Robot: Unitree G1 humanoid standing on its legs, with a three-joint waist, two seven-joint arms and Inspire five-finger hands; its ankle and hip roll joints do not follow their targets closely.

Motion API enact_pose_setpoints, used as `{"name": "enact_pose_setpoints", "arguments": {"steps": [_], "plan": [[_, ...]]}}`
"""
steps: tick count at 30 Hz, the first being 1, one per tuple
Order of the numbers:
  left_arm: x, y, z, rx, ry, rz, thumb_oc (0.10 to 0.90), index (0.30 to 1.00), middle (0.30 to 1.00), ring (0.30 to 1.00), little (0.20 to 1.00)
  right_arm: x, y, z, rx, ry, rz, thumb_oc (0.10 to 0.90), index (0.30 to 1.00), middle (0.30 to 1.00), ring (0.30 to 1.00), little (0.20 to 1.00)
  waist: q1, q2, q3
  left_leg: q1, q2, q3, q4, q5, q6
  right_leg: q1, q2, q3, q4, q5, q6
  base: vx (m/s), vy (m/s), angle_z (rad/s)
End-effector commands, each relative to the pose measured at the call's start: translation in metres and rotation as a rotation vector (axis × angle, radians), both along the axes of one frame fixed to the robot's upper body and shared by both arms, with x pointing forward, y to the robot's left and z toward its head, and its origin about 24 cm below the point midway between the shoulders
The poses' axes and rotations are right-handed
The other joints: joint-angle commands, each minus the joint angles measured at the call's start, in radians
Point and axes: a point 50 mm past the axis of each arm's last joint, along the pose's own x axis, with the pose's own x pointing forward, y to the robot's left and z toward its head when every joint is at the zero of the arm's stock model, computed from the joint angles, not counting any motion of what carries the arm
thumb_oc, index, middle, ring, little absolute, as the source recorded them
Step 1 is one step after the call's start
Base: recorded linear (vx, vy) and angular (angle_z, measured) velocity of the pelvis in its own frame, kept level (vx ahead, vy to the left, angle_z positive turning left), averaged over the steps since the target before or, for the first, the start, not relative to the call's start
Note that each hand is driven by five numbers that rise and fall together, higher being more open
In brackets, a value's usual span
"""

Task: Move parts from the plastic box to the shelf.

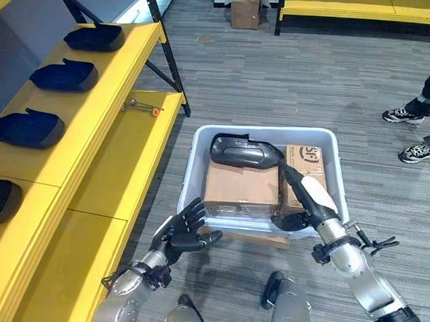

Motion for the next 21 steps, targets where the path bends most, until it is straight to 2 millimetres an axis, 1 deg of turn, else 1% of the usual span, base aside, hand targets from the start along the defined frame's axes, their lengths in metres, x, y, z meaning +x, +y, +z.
{"name": "enact_pose_setpoints", "arguments": {"steps": [1, 2, 3, 5, 7, 12, 16, 19, 21], "plan": [[0.003, 0.005, 0.032, -0.040, -0.181, -0.011, 0.900, 1.000, 1.000, 1.000, 1.000, 0.003, 0.009, 0.045, 0.117, -0.226, 0.049, 0.900, 1.000, 1.000, 1.000, 1.000, 0.010, -0.024, -0.037, 0.000, 0.070, -0.046, -0.041, 0.005, 0.024, 0.112, -0.028, 0.058, -0.084, -0.039, 0.113, 0.13, 0.179, -0.14], [0.003, 0.003, 0.033, -0.040, -0.183, -0.029, 0.900, 1.000, 1.000, 1.000, 1.000, 0.002, 0.007, 0.044, 0.122, -0.221, 0.043, 0.900, 1.000, 1.000, 1.000, 1.000, 0.010, -0.024, -0.041, 0.005, 0.064, -0.046, -0.042, -0.003, 0.025, 0.120, -0.028, 0.057, -0.087, -0.037, 0.115, 0.08, 0.143, -0.18], [0.003, 0.001, 0.034, -0.039, -0.183, -0.044, 0.900, 1.000, 1.000, 1.000, 1.000, 0.000, 0.005, 0.042, 0.126, -0.216, 0.037, 0.900, 1.000, 1.000, 1.000, 1.000, 0.011, -0.022, -0.048, 0.001, 0.056, -0.039, -0.048, 0.006, 0.037, 0.127, -0.020, 0.051, -0.103, -0.020, 0.109, 0.09, 0.156, -0.18], [0.004, 0.001, 0.035, -0.032, -0.174, -0.047, 0.900, 1.000, 1.000, 1.000, 1.000, -0.001, 0.006, 0.038, 0.127, -0.205, 0.028, 0.900, 1.000, 1.000, 1.000, 1.000, 0.011, -0.019, -0.052, 0.002, 0.037, -0.054, -0.054, -0.002, 0.043, 0.136, -0.017, 0.064, -0.106, -0.019, 0.119, 0.15, 0.153, -0.02], [0.004, 0.005, 0.033, -0.019, -0.163, -0.033, 0.900, 1.000, 1.000, 1.000, 1.000, -0.002, 0.006, 0.032, 0.143, -0.183, 0.017, 0.900, 1.000, 1.000, 1.000, 1.000, 0.010, -0.018, -0.055, 0.008, 0.022, -0.068, -0.055, -0.008, 0.051, 0.146, -0.013, 0.085, -0.109, -0.016, 0.127, 0.18, 0.126, 0.02], [-0.001, 0.014, 0.036, -0.025, -0.177, 0.010, 0.900, 1.000, 1.000, 1.000, 1.000, -0.009, 0.012, 0.032, 0.162, -0.215, 0.042, 0.900, 1.000, 1.000, 1.000, 1.000, 0.015, -0.017, -0.050, 0.000, -0.002, -0.085, -0.056, -0.018, 0.066, 0.156, -0.002, 0.107, -0.129, -0.014, 0.141, 0.08, 0.047, -0.02], [-0.002, 0.016, 0.035, -0.022, -0.169, -0.004, 0.900, 1.000, 1.000, 1.000, 1.000, -0.006, 0.013, 0.041, 0.150, -0.273, 0.041, 0.900, 1.000, 1.000, 1.000, 1.000, 0.028, -0.018, -0.045, -0.013, -0.006, -0.102, -0.049, -0.023, 0.069, 0.162, 0.007, 0.106, -0.132, -0.023, 0.136, 0.03, -0.044, 0.03], [-0.002, 0.014, 0.033, -0.019, -0.149, -0.027, 0.900, 1.000, 1.000, 1.000, 1.000, 0.000, 0.012, 0.055, 0.122, -0.351, 0.038, 0.900, 1.000, 1.000, 1.000, 1.000, 0.042, -0.015, -0.047, -0.019, -0.003, -0.114, -0.050, -0.016, 0.066, 0.171, 0.017, 0.103, -0.142, -0.023, 0.130, 0.06, -0.040, 0.13], [-0.002, 0.012, 0.033, -0.019, -0.143, -0.053, 0.900, 1.000, 1.000, 1.000, 1.000, 0.007, 0.010, 0.069, 0.099, -0.420, 0.028, 0.900, 1.000, 1.000, 1.000, 1.000, 0.053, -0.011, -0.048, -0.022, 0.000, -0.122, -0.049, -0.014, 0.063, 0.173, 0.019, 0.099, -0.142, -0.025, 0.126, 0.05, -0.027, 0.03]]}}
